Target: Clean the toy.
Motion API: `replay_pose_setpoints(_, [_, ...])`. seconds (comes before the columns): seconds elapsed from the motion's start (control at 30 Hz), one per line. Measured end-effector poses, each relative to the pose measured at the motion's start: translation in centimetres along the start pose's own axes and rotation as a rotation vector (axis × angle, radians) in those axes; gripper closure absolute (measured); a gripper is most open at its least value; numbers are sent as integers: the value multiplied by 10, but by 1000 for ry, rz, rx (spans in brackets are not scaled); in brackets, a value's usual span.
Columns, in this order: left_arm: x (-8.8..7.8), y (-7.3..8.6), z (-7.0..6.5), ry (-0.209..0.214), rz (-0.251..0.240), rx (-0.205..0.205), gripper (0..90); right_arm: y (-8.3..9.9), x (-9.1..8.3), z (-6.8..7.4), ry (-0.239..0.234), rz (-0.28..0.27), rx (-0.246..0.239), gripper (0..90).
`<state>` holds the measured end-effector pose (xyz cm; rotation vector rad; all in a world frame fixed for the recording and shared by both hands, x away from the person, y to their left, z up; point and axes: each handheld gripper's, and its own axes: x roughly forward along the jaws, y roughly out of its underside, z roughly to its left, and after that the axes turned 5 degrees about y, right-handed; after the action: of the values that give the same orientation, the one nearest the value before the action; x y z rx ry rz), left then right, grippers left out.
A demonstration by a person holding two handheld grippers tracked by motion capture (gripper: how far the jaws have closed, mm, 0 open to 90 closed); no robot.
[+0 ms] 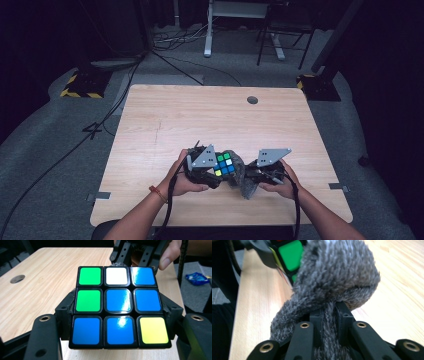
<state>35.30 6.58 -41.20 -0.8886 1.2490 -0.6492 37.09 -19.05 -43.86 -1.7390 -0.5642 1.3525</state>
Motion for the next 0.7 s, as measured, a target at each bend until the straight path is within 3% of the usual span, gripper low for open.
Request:
replay_pose_setpoints(0.5, [9,4,0,-11,60,5,328,1,-12,-4,-2,-60,25,791])
replay_pose_setpoints(0.7, [15,7,-1,-16,118,2,326,-3,-15,-2,-1,-86,24,792])
